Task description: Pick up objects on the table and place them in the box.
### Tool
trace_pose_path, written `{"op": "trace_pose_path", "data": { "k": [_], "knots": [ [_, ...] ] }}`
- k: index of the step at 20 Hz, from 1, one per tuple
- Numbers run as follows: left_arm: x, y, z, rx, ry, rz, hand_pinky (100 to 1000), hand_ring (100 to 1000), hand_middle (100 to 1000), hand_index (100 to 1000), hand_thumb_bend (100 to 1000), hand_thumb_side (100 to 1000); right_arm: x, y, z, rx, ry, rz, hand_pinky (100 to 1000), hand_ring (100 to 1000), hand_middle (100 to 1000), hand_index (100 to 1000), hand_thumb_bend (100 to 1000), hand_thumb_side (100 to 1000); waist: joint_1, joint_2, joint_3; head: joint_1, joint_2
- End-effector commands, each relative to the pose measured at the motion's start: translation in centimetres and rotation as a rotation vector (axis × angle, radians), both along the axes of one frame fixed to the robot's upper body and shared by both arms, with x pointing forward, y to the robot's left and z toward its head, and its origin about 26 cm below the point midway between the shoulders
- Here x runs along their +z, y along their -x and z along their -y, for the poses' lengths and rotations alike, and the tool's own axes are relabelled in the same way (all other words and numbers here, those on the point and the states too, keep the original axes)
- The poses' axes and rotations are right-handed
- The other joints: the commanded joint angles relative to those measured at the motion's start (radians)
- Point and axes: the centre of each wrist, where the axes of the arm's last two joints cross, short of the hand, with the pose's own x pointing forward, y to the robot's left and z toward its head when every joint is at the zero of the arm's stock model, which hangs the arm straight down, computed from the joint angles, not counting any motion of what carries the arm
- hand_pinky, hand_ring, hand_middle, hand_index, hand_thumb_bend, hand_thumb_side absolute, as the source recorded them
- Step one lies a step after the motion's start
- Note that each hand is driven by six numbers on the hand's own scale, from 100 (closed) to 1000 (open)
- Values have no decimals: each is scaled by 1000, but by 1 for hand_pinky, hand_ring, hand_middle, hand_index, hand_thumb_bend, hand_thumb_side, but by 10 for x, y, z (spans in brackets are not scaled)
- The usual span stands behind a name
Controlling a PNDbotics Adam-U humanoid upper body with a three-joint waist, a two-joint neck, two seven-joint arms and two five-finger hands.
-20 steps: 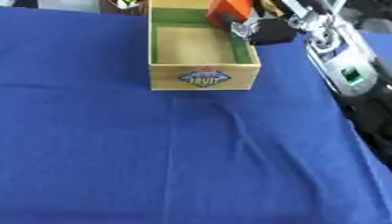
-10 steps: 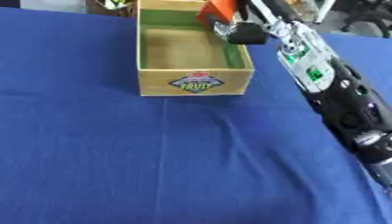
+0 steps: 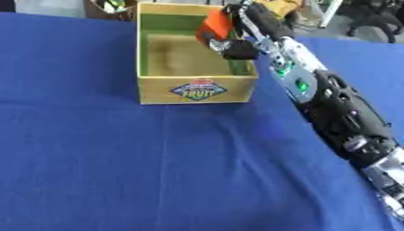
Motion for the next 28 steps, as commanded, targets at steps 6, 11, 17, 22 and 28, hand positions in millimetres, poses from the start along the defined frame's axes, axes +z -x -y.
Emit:
{"op": "trace_pose_path", "data": {
  "k": [6,11,17,22,28],
  "knots": [
    [10,0,3,-24,-14,34,100,137,166,425,100,1000,13,2,4,-10,149,15,679,665,380,385,100,851,-7,-13,18,-23,-22],
    [10,-1,5,-31,-19,36,100,137,166,425,100,1000,18,3,11,-43,254,6,696,734,610,595,100,932,-16,-7,31,-41,-27],
    [9,-1,5,-28,-21,30,100,137,166,424,100,1000,21,5,16,-62,334,-24,700,756,706,809,173,885,-22,-4,36,-51,-26],
    [9,-1,5,-22,-26,25,100,136,165,424,100,1000,25,6,15,-74,333,-26,706,776,743,889,686,803,-25,-4,31,-50,-23],
    [9,-1,5,-18,-24,22,100,137,166,424,100,1000,27,8,12,-83,330,-37,721,801,776,913,830,818,-23,-8,25,-50,-17]
  ]
}}
